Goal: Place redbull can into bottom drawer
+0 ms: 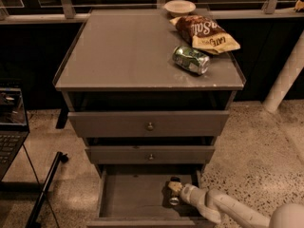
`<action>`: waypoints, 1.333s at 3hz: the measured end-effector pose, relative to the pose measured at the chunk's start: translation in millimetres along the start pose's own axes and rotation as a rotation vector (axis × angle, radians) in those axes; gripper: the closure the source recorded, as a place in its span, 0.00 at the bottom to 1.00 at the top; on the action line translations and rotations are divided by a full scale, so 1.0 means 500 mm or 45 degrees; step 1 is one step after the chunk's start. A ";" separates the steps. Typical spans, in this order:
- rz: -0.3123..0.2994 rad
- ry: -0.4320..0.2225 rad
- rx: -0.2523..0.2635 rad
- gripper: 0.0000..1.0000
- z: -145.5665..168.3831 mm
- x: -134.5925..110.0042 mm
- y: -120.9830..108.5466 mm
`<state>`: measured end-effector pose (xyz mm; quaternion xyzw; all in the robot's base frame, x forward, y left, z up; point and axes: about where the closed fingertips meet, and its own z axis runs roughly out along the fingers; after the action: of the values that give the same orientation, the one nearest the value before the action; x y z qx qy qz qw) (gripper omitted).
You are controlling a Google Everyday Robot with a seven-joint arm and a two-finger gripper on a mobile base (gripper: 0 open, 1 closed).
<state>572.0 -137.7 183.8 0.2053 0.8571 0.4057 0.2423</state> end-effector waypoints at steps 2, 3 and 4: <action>0.000 0.000 0.000 0.35 0.000 0.000 0.000; 0.000 0.000 0.000 0.13 0.000 0.000 0.000; 0.000 0.000 0.000 0.00 0.000 0.000 0.000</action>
Offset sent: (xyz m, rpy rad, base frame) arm 0.0000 0.0000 0.0000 0.0000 0.0000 0.0000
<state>572.0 -137.5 183.7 0.2052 0.8571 0.4057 0.2423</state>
